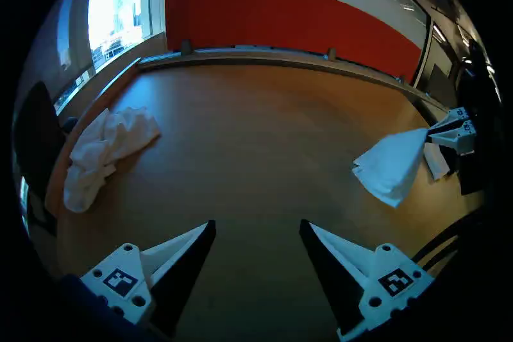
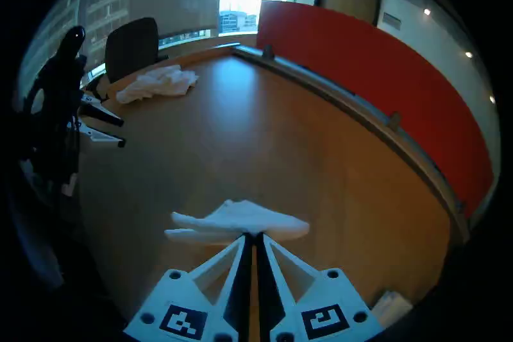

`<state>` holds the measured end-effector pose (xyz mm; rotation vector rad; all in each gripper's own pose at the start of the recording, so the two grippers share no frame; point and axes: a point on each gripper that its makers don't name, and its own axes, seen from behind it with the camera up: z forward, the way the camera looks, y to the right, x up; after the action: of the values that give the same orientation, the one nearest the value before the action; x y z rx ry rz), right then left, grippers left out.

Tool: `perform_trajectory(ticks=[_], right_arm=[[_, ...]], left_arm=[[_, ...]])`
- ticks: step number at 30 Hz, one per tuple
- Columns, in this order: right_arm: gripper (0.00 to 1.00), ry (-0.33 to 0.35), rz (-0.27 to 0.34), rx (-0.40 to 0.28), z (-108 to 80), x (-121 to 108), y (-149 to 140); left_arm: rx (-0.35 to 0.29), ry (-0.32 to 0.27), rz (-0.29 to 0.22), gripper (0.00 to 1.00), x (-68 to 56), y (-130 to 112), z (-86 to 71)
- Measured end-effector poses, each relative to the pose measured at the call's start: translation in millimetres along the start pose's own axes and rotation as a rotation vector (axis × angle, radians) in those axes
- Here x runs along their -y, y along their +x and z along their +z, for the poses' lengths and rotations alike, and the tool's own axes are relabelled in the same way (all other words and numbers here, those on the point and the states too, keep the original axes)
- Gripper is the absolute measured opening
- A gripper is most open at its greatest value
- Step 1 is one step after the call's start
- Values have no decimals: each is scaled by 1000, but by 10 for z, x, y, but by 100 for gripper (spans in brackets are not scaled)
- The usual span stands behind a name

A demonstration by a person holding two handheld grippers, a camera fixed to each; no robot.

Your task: Fold towel

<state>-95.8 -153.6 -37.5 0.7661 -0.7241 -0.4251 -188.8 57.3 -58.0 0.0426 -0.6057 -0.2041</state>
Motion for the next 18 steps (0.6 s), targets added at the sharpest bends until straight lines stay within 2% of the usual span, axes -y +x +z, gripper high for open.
perform_trajectory(ticks=[6, 18], right_arm=[[5, -30, -5, -31, -208, -184, 204], [5, -100, -8, -30, -521, -671, 207]], left_arm=[[-12, -9, 5, 97, -67, 47, -8], [-17, -20, 13, 97, -148, 71, 6]])
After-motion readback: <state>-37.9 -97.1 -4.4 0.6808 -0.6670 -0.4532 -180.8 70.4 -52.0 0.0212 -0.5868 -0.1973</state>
